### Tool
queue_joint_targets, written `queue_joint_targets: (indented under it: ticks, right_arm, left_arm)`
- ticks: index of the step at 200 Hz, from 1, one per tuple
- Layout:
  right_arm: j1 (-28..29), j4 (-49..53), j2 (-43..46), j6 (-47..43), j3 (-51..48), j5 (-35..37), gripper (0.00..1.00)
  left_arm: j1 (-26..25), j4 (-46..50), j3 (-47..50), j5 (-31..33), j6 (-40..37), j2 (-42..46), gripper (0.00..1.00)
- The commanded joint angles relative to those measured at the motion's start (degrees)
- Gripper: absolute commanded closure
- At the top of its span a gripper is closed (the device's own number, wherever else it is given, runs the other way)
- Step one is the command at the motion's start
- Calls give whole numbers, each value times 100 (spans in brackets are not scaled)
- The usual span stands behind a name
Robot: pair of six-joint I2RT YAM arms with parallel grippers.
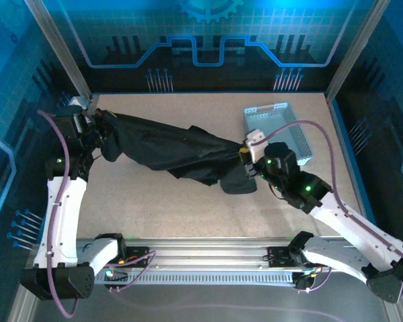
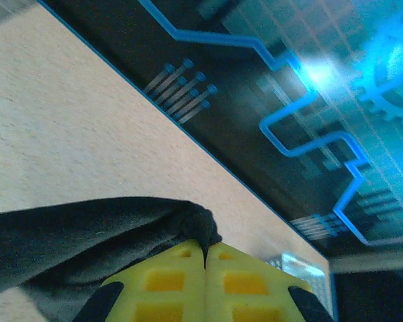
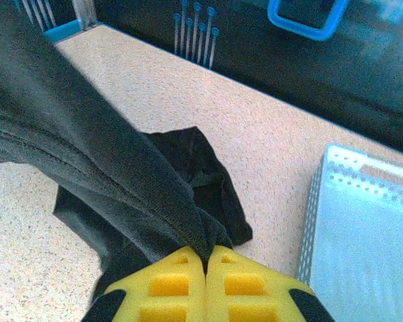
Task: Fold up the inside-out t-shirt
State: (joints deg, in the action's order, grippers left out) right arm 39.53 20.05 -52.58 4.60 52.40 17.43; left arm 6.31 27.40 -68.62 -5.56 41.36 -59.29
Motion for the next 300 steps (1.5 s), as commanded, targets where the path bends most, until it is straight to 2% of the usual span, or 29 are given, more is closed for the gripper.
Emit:
queue_joint_targets:
  ticks: [1,34,57,81,92,110,120,142,151,161,181,196,213,230,269,288,300]
  right_arm:
    - [-536,409,163,773,-95,-882,100]
    - [-1371,683,573,1305,-169,-1251,100]
    - [-2074,960,370,1681,-171,-1597,100]
    - [-2600,925,164,1923,-371,-2059,100]
    - [-2785,875,89,1996,-351,-2249,100]
    - [-2997,825,-24,2015,-243,-2426,100]
    - [-3100,849,-133,2009,-237,-2516,100]
    - [-3226,886,-350,1966,104,-2710,100]
    - [-3264,914,-449,1950,192,-2805,100]
    - [-3296,970,-592,1950,311,-2886,100]
    - [-3348,1020,-859,1937,514,-2965,100]
    - [-3400,962,-976,1959,578,-3074,100]
    - [-3447,880,-1004,1968,587,-3153,100]
    - [-3515,854,-1016,1986,598,-3189,100]
    - [-3730,808,-988,1986,579,-3434,100]
    - [-3839,774,-991,1985,559,-3540,100]
    - [-3871,725,-991,2003,533,-3605,100]
  left_arm:
    - [-153,-208,418,-1020,128,-230,100]
    - [-1246,71,1197,-965,-299,-244,100]
    - [-2087,33,1952,-979,-458,-319,100]
    - [-2835,54,2513,-685,-653,-509,100]
    - [-3044,67,2656,-560,-739,-524,82]
    - [-3162,219,2710,-309,-934,-366,68]
    - [-3169,302,2670,-163,-1115,-202,57]
    - [-3321,479,2440,133,-1550,124,53]
    - [-3565,241,2526,83,-1585,197,52]
    - [-4237,204,2454,680,-1716,140,50]
    - [-6176,219,2194,2896,-2598,-337,41]
    - [-6855,216,2020,3901,-3145,-717,37]
    - [-6943,-170,2112,4097,-3852,-863,35]
    - [-6919,-453,2125,3842,-4781,-1107,32]
    - [-6914,1177,1296,3611,-5683,-2293,25]
    - [-6905,1435,1297,3532,-5899,-2538,23]
    - [-6882,1405,1313,3741,-6002,-2654,22]
